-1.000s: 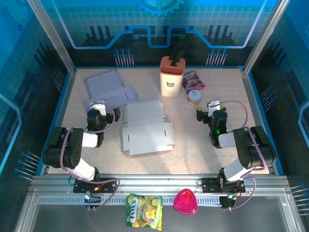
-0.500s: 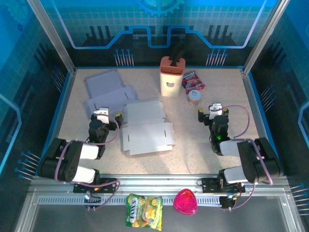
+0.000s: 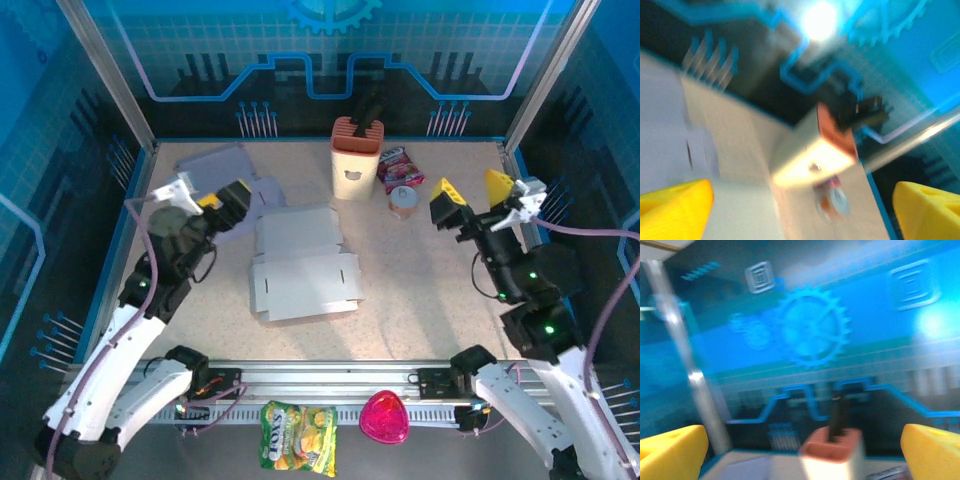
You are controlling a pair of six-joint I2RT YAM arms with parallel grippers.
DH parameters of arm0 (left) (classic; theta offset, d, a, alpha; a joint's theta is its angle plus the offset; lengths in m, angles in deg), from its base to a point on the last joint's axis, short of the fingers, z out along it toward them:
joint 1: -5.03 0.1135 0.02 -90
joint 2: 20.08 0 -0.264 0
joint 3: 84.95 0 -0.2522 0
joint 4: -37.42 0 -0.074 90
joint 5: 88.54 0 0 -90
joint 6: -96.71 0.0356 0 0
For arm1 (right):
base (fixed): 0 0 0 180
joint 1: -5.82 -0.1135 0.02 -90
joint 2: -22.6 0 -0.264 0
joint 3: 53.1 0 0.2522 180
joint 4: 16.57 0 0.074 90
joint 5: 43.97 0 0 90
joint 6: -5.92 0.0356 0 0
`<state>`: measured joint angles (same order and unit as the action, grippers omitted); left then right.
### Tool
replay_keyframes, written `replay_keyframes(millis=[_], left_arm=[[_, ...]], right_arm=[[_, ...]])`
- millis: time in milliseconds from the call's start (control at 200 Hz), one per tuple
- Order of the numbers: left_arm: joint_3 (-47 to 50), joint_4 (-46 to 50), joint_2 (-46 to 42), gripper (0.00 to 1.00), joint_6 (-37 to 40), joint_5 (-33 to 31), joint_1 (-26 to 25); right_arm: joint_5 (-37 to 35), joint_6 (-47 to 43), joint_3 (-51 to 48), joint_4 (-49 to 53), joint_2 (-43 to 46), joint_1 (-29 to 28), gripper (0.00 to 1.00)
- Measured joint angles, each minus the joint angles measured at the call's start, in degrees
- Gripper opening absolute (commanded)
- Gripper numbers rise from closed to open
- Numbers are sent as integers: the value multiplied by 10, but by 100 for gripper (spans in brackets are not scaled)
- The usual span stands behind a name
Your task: Fold the paper box
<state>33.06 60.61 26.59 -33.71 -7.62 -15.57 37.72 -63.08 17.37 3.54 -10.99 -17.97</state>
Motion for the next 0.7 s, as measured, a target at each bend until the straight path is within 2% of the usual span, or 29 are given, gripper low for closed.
replay_keyframes(millis=[50,105,175,315,420,530,700], left_arm=[[19,38,7,79,-53,-1,-59],[73,65,4,73,-123,-2,-139],[140,99,-6,67,-198,-12,-218],[230,100,5,69,-332,-66,-336],[240,69,58,71,-413,-115,-397],[256,4,106,75,-499,-159,-444],[266,-32,144,77,-593,-197,-470]], right_arm=[[38,38,11,48,-4,-13,100],[69,78,-2,100,-11,-38,100],[93,120,-29,155,-28,-75,100],[101,195,-75,209,-75,-154,92],[99,249,-127,203,-83,-191,88],[94,289,-160,193,-83,-206,88],[76,321,-170,187,-69,-208,88]])
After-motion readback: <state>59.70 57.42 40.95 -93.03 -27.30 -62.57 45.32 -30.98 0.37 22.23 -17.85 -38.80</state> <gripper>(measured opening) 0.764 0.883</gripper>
